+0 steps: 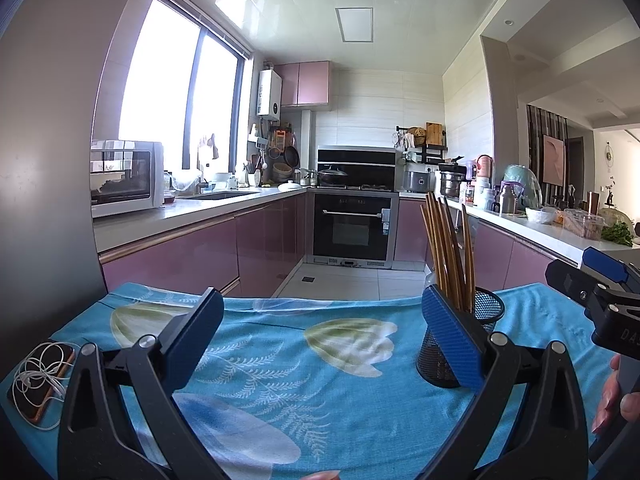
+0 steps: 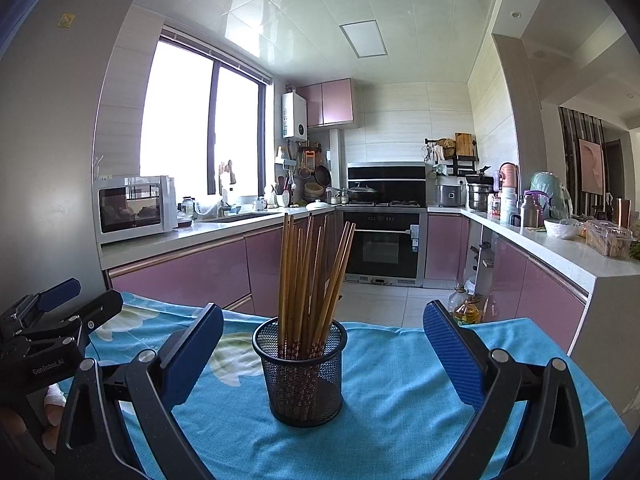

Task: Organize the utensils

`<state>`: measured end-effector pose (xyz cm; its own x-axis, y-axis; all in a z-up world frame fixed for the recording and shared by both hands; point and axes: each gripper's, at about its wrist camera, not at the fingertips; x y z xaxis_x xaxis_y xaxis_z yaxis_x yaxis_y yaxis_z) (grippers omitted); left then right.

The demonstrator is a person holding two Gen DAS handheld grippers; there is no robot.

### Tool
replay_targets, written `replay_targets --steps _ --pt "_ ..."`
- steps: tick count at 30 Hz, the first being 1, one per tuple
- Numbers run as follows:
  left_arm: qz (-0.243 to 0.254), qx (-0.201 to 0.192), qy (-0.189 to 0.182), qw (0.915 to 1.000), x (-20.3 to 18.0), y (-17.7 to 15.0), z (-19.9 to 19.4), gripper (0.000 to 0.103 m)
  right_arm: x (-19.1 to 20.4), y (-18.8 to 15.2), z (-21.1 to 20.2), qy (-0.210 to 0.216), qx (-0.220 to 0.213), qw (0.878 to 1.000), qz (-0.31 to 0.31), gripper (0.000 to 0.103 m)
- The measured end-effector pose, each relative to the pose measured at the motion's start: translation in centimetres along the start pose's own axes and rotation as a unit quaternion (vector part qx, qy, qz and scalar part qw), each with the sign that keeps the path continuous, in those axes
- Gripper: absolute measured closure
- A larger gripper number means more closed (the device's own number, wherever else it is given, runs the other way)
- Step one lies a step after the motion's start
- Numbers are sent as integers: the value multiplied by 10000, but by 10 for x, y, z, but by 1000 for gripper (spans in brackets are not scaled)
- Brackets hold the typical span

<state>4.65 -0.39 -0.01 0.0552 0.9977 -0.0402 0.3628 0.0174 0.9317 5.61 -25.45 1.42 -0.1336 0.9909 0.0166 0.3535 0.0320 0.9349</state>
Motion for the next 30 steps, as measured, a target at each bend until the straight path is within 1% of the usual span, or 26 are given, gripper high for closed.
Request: replay_targets --steps 30 --pt "21 16 7 10000 0 1 -1 5 0 -2 2 -8 -5 10000 25 6"
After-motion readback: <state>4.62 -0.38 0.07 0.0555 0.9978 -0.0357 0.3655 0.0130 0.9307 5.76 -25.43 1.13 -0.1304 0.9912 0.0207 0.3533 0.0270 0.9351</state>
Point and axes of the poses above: each gripper's, at about its wrist camera, not at the fingertips, and z roughly the way its jaws point, x to its left, y to its top, and after that the axes turned 11 degrees about x, right-handed
